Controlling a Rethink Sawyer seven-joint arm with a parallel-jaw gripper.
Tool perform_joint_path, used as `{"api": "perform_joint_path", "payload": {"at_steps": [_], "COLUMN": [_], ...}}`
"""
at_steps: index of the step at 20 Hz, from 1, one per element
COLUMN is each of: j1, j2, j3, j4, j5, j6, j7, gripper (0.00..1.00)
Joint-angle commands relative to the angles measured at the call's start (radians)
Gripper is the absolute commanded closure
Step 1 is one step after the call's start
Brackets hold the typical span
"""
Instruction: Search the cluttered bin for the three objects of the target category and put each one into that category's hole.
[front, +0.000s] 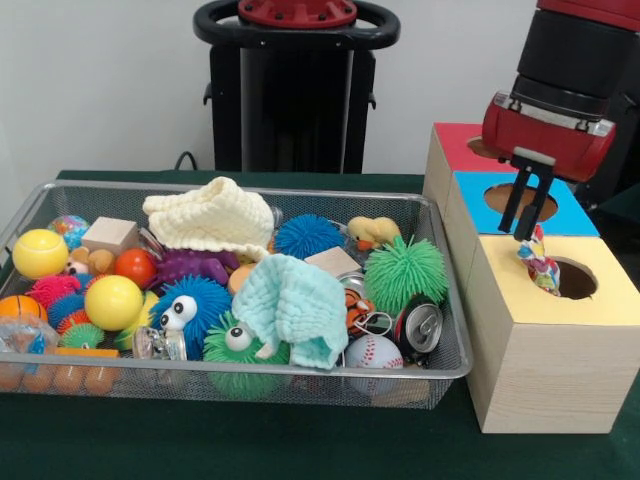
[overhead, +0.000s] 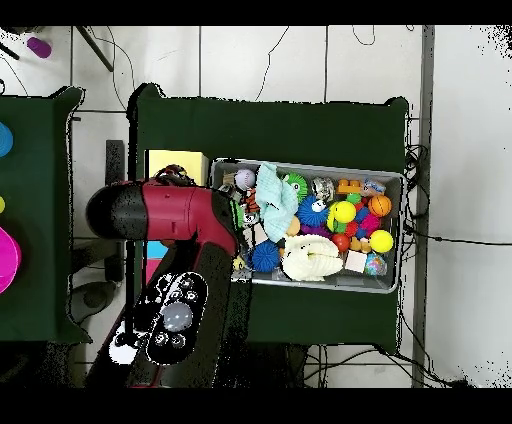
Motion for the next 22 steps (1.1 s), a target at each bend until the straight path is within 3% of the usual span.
{"api": "perform_joint_path", "payload": {"at_steps": [1,18,22], "j1": [-0.011,-0.032,-0.031], "j2": [0.047,0.067,0.071], "j3": [0.042,0.152,0.162], "j4": [0.016,0.106,0.116], "j5": [-0.026,0.091,0.117], "j6": [-0.048,-0.162,-0.143], "j7": [0.124,0.203,0.204], "gripper": [1.0,1.0,1.0]}}
